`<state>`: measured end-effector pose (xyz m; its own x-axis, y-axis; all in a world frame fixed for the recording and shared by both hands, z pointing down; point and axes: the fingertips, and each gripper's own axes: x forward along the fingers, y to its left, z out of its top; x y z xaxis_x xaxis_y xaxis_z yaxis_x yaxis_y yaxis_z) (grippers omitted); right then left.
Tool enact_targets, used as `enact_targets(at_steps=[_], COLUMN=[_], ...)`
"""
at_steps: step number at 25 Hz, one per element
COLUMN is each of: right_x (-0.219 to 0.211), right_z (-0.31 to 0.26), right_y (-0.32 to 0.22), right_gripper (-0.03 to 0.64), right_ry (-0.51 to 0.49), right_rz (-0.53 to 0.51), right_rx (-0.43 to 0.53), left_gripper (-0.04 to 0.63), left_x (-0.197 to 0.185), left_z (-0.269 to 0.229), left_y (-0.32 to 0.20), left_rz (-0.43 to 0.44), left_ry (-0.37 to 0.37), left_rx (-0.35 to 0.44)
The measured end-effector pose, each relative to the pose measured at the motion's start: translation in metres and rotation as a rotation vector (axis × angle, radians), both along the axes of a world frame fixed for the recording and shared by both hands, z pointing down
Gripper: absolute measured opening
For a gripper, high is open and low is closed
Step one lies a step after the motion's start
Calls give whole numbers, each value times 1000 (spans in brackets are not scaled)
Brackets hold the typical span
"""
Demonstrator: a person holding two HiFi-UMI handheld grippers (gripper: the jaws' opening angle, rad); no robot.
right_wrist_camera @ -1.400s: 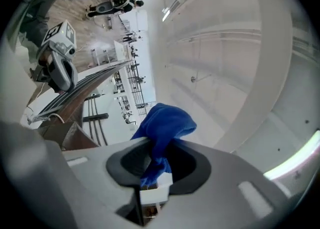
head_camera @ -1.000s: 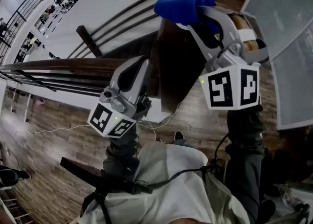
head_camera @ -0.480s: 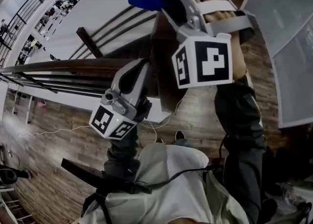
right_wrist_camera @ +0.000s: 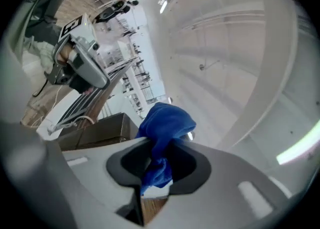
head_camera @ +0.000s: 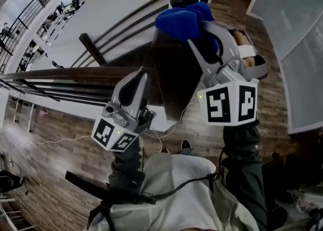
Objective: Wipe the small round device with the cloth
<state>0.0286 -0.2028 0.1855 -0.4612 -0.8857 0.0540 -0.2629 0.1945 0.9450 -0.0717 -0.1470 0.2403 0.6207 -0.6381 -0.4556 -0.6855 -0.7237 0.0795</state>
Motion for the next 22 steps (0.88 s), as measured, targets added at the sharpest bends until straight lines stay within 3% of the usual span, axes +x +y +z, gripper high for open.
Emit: enact_targets(at_steps=[6, 9, 16, 22], right_x=[44, 66, 94, 86], right_z=[-29, -16, 30, 26], right_y=[72, 84, 75, 77], right_gripper=[92, 92, 91, 91], right_ry=[-588, -748, -868, -875], right_rz=[-160, -145, -78, -149], right_rx=[99, 79, -32, -41], left_gripper=[2, 2, 2, 2], left_x=[17, 37, 65, 62], left_z=[-4, -1, 1, -5], left_y=[5, 3, 2, 4], left_rz=[37, 77, 117, 68], left_ry=[3, 4, 10, 18], left_rx=[-17, -25, -21, -10])
